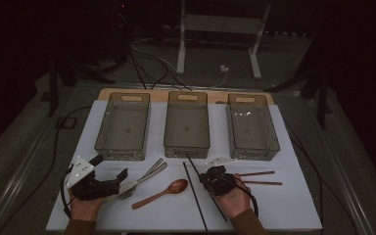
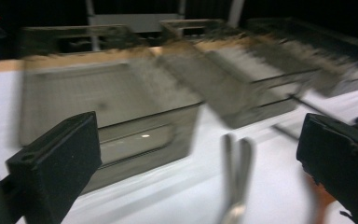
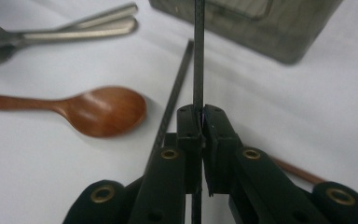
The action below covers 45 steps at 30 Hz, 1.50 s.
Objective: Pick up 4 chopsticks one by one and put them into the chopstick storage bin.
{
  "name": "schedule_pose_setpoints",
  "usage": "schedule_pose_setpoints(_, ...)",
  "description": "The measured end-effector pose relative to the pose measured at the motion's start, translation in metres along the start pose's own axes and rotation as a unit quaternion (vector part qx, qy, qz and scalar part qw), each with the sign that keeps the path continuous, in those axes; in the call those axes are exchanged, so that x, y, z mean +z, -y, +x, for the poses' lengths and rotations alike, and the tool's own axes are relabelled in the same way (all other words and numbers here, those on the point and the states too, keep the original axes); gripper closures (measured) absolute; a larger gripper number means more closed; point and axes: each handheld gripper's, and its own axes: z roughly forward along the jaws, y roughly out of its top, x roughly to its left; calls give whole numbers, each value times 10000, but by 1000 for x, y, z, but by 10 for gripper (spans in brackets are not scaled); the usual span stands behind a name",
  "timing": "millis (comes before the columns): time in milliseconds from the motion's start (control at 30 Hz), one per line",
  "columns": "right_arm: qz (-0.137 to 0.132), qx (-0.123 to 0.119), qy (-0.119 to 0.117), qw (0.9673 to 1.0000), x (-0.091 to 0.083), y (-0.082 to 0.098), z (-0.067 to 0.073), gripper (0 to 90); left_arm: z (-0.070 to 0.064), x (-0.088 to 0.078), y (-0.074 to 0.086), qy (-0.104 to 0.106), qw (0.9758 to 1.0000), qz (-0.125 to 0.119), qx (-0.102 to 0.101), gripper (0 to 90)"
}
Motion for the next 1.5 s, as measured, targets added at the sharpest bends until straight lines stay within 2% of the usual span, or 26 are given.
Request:
schedule_pose_setpoints(67,-192,-85,-15,9998,-4,-2,2,867,-7,8,-5,160,9998,21,-87,17)
schedule_pose_setpoints(200,-365,-128,-50,9992,-9,-5,4,868,-22,23,-16,522,9981,8,-332,21)
schedule_pose_setpoints(367,-584,-158,-132,9981,-15,-11,8,867,-43,48,-29,877,9955,128,-347,44)
schedule_pose_setpoints(467,-709,-184,-178,9972,-18,-14,13,868,-54,63,-32,1013,9939,236,-368,55)
schedule_pose_setpoints(633,-893,-265,-229,9954,-22,-20,20,868,-65,80,-35,1087,9923,411,-421,89)
schedule_pose_setpoints(667,-980,-277,-271,9944,-23,-23,23,868,-67,82,-35,1092,9920,450,-447,170)
schedule_pose_setpoints(733,-1008,-280,-276,9941,-24,-24,24,868,-69,86,-35,1183,9906,480,-490,175)
schedule_pose_setpoints(767,-1069,-318,-311,9933,-24,-26,28,867,-70,87,-35,1210,9901,486,-527,241)
schedule_pose_setpoints(800,-1069,-318,-311,9933,-24,-26,28,867,-71,88,-35,1265,9892,482,-564,241)
schedule_pose_setpoints(833,-1144,-346,-354,9922,-25,-28,31,867,-71,89,-34,1349,9878,489,-603,320)
schedule_pose_setpoints(900,-1176,-380,-396,9915,-24,-28,35,867,-72,92,-33,1492,9851,505,-687,398)
schedule_pose_setpoints(933,-1176,-380,-396,9915,-24,-28,35,867,-72,93,-33,1583,9834,515,-721,398)
schedule_pose_setpoints(967,-1204,-392,-450,9909,-23,-29,38,868,-72,94,-33,1653,9819,519,-760,479)
schedule_pose_setpoints(1000,-1204,-392,-450,9909,-23,-29,38,868,-73,95,-32,1710,9805,523,-810,479)
schedule_pose_setpoints(1033,-1248,-423,-468,9902,-22,-29,41,867,-72,96,-32,1770,9790,541,-848,545)
schedule_pose_setpoints(1067,-1257,-415,-500,9899,-22,-29,42,868,-72,97,-32,1801,9781,557,-877,568)
schedule_pose_setpoints(1100,-1276,-404,-522,9896,-22,-29,43,867,-72,98,-32,1865,9763,580,-937,592)
schedule_pose_setpoints(1333,-1383,-367,-668,9874,-21,-29,48,868,-73,98,-31,1966,9739,598,-968,714)
schedule_pose_setpoints(1433,-1392,-335,-754,9868,-19,-30,49,867,-71,97,-32,2064,9712,594,-1030,766)
schedule_pose_setpoints(1500,-1385,-326,-798,9866,-18,-30,50,867,-70,96,-33,2167,9684,597,-1078,790)
